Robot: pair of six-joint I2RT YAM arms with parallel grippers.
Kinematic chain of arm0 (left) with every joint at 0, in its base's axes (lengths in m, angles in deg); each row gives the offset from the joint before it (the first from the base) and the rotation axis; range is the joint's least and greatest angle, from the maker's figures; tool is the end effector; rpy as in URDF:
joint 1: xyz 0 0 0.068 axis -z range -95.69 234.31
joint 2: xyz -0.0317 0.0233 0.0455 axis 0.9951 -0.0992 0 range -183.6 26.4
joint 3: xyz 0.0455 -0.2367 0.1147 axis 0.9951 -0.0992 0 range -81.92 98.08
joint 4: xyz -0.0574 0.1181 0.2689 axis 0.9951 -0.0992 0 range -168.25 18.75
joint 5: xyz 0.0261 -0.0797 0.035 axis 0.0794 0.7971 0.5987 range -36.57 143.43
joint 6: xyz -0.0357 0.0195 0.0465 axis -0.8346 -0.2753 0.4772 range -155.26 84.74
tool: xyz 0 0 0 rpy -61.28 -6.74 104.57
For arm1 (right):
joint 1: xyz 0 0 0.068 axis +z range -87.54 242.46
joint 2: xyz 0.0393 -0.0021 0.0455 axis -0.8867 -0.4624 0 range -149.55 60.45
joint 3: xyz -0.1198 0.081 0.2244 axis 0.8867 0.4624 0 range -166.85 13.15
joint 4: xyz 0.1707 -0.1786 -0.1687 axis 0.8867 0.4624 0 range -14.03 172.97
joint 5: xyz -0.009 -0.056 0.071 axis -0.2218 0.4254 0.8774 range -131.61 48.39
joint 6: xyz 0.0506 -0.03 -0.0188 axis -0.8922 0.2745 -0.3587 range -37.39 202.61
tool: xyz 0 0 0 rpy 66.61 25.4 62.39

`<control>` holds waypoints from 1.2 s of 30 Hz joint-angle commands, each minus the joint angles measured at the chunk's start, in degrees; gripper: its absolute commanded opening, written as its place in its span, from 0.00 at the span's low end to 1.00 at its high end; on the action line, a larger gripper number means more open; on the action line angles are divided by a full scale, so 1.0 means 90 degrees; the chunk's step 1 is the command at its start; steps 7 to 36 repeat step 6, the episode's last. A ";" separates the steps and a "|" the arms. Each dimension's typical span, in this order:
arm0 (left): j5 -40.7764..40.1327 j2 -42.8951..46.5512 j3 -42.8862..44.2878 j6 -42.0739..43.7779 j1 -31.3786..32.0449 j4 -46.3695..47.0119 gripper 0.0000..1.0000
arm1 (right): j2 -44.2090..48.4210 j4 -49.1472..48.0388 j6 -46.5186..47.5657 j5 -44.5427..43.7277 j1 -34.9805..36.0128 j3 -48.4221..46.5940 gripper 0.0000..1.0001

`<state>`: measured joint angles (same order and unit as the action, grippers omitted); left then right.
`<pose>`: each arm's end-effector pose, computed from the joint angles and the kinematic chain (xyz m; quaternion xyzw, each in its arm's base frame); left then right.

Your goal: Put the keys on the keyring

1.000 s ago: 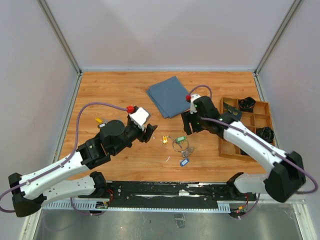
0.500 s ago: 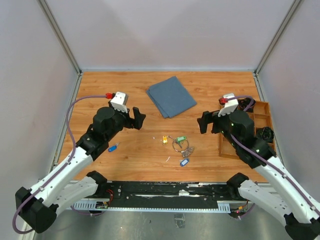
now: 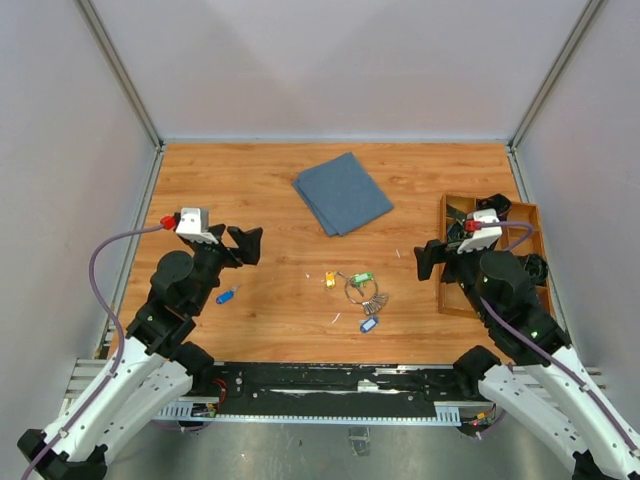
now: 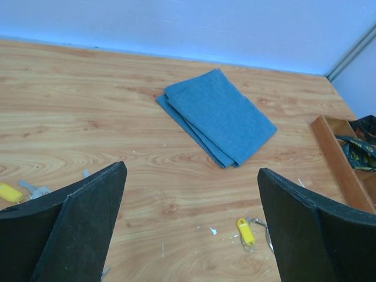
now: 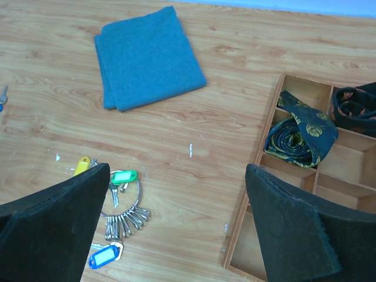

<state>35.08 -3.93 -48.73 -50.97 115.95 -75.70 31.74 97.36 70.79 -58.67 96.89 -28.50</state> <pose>0.1756 -0.0909 0.3146 -0.0120 0.7163 -0.1717 0.6763 0.1523 0.0879 0.3422 -0.0519 0.7534 0.1504 0.6381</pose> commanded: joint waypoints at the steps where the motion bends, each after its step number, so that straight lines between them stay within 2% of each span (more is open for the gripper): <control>1: -0.0261 0.0145 -0.0142 -0.0188 -0.0029 -0.0016 1.00 | -0.0095 0.0131 -0.0131 -0.0369 -0.0050 -0.0096 0.98; 36: -0.0267 0.0137 -0.0138 -0.0166 -0.0029 -0.0106 1.00 | -0.0209 0.0117 0.0047 -0.0522 -0.0047 -0.0150 0.98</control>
